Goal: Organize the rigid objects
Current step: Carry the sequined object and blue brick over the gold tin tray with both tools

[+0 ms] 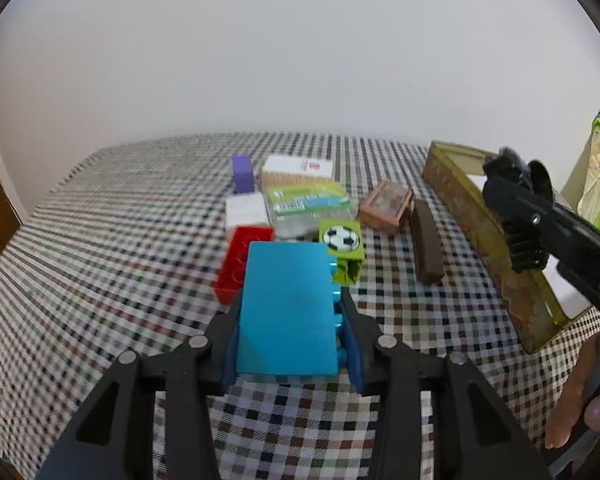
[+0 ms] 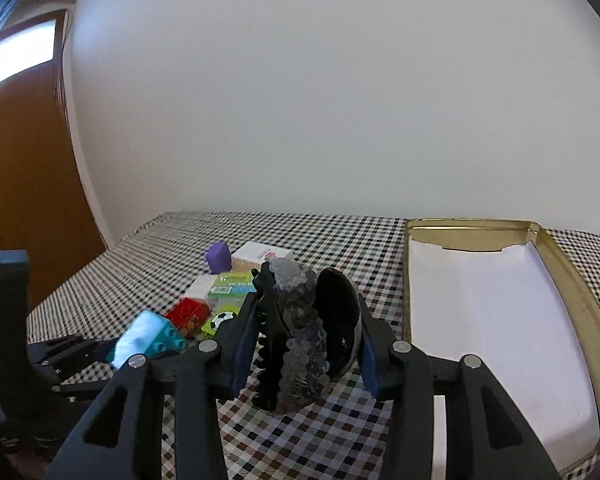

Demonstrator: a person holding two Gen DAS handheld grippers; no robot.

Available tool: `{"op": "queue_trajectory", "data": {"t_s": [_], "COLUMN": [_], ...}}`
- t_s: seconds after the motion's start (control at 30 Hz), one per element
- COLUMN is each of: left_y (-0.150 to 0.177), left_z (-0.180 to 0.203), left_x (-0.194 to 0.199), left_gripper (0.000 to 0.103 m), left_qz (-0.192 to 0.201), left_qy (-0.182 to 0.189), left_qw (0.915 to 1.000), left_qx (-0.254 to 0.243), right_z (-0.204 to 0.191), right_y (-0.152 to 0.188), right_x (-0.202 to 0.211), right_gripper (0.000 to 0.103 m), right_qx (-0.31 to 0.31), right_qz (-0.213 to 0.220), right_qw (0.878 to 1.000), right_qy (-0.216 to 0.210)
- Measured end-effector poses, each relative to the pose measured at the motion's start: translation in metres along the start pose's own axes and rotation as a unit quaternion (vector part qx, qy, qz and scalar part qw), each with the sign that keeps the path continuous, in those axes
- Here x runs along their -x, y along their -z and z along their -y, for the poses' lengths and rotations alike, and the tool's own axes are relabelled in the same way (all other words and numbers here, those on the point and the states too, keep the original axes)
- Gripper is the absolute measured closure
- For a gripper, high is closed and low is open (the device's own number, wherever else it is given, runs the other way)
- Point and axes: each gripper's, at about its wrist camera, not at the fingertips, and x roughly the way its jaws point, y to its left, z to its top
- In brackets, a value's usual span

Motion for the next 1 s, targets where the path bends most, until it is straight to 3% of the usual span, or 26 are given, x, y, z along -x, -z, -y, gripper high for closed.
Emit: {"op": "queue_trajectory", "data": {"t_s": [0.3,0.53,0.77,0.83,1.0], "left_y": [-0.009,-0.015,-0.026,-0.030,-0.039], "left_z": [0.007,0.014,0.037,0.040,0.043], "left_x": [0.036,0.054,0.051,0.051,0.053], "left_gripper": [0.062,0.062,0.062,0.062,0.062], "left_qz": [0.066,0.112,0.115,0.119,0.134], "left_qy": [-0.016,0.052,0.046,0.064,0.150], "left_qw": [0.9976,0.9922,0.9914,0.9900,0.9790], "left_qx": [-0.017,-0.018,-0.042,-0.042,-0.034], "right_z": [0.004,0.012,0.034,0.044,0.073], "right_y": [0.001,-0.001,-0.002,-0.002,0.000], "right_x": [0.018,0.032,0.046,0.051,0.067], "right_gripper": [0.056,0.056,0.056,0.057,0.057], "right_qx": [-0.019,-0.024,-0.046,-0.047,-0.059], "right_qz": [0.030,0.052,0.069,0.072,0.079], "right_qw": [0.999,0.998,0.995,0.994,0.990], "right_qy": [0.011,0.030,0.054,0.067,0.103]}}
